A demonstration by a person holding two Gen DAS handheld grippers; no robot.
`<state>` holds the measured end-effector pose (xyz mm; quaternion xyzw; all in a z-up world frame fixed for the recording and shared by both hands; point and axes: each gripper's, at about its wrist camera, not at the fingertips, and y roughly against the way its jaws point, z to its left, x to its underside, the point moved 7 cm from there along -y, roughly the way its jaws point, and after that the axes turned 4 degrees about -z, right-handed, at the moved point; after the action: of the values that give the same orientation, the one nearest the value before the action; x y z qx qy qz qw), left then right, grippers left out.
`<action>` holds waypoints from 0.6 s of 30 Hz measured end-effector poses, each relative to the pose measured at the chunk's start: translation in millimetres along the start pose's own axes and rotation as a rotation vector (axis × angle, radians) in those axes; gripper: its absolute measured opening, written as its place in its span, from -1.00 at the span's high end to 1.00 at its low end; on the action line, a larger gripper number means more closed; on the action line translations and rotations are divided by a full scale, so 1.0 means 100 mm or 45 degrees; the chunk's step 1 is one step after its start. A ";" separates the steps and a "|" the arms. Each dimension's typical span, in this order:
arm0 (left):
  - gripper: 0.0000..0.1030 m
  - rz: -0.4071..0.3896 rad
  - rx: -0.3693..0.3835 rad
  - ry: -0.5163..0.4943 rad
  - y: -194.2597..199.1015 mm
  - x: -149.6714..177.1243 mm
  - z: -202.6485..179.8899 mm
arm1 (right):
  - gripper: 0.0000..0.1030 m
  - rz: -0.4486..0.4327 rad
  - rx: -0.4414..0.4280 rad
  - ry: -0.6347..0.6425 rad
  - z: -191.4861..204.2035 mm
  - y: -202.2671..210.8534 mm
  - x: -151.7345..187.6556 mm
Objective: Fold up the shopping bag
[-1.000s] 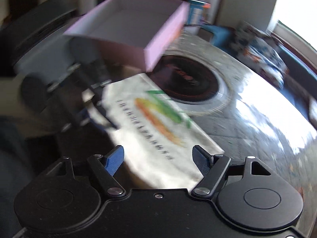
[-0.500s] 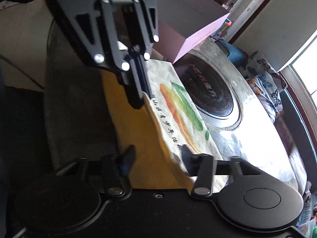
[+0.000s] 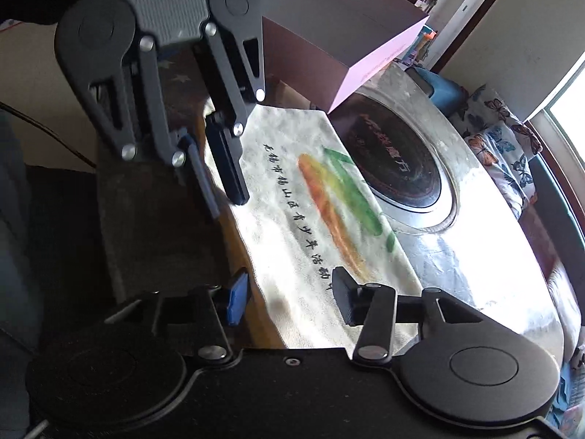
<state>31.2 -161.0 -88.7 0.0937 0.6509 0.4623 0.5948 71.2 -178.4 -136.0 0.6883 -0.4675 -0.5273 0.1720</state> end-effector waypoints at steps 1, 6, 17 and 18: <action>0.59 0.011 -0.004 -0.024 -0.03 0.02 -0.02 | -0.04 0.000 -0.003 0.002 0.01 0.00 0.00; 0.55 0.045 -0.078 -0.142 -0.17 0.05 -0.05 | -0.07 -0.008 -0.030 0.008 0.07 0.00 -0.03; 0.81 0.012 -0.113 -0.047 -0.18 -0.03 0.09 | -0.11 -0.018 -0.050 0.071 0.24 -0.03 -0.05; 0.81 -0.002 -0.111 -0.021 -0.16 -0.05 0.12 | -0.11 -0.019 -0.048 0.076 0.24 -0.04 -0.05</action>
<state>49.4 -167.0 -95.2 0.0710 0.6252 0.4892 0.6040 51.3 -166.0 -145.5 0.7038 -0.4472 -0.5164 0.1949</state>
